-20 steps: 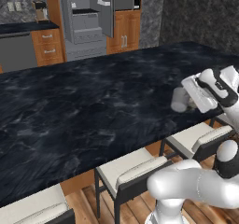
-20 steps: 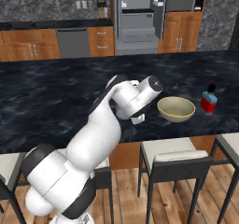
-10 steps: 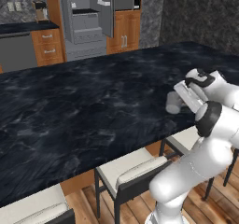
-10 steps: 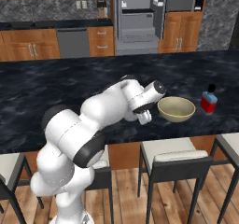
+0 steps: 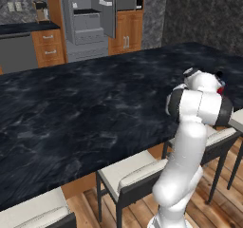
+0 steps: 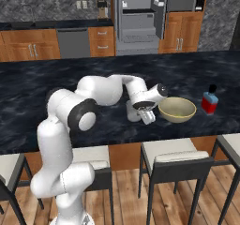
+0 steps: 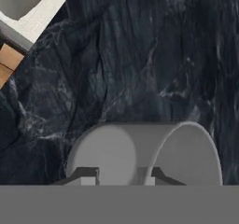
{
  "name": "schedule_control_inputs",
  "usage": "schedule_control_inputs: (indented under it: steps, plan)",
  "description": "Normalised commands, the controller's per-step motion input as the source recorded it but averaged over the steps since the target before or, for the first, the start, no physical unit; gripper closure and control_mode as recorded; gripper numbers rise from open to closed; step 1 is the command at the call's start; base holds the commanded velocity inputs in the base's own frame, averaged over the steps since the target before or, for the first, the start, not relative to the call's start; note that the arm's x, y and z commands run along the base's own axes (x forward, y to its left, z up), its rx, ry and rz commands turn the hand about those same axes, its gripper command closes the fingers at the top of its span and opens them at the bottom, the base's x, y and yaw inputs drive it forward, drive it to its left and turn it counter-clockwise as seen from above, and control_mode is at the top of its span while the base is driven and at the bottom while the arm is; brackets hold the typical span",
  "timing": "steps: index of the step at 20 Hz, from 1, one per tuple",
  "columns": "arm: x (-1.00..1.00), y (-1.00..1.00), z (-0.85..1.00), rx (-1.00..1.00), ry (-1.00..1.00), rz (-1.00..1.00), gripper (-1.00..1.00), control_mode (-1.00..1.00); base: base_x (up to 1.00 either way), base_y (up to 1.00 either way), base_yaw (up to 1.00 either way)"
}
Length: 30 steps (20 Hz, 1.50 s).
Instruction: There is a bowl on the dining counter. Grab a lemon wedge from the fridge and place it in the bowl. Then get the liquor bottle and glass cup from the cabinet and place them next to the bowl.
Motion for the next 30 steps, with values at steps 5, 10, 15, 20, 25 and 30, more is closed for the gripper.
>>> schedule_control_inputs:
  steps: [5, 10, 15, 20, 25, 30]
  plan:
    - [0.43, -0.06, -0.31, 0.00, -0.04, 0.05, 1.00, -1.00, 0.00, 0.00, 0.00]
    - [0.41, -0.06, -0.30, 0.00, -0.04, 0.05, 1.00, -1.00, 0.00, 0.00, 0.00]
    - [0.36, 0.00, -0.22, -0.02, -0.03, 0.03, 1.00, -1.00, 0.00, 0.00, 0.00]
    - [0.04, 0.36, -0.14, -0.11, -0.02, 0.00, -1.00, -1.00, 0.00, 0.00, 0.00]
    - [0.00, 0.26, -0.02, -0.10, 0.00, 0.00, -1.00, -1.00, 0.00, 0.00, 0.00]
    - [-0.28, 0.05, 0.27, -0.07, -0.09, 0.00, -1.00, -1.00, 0.00, 0.00, 0.00]
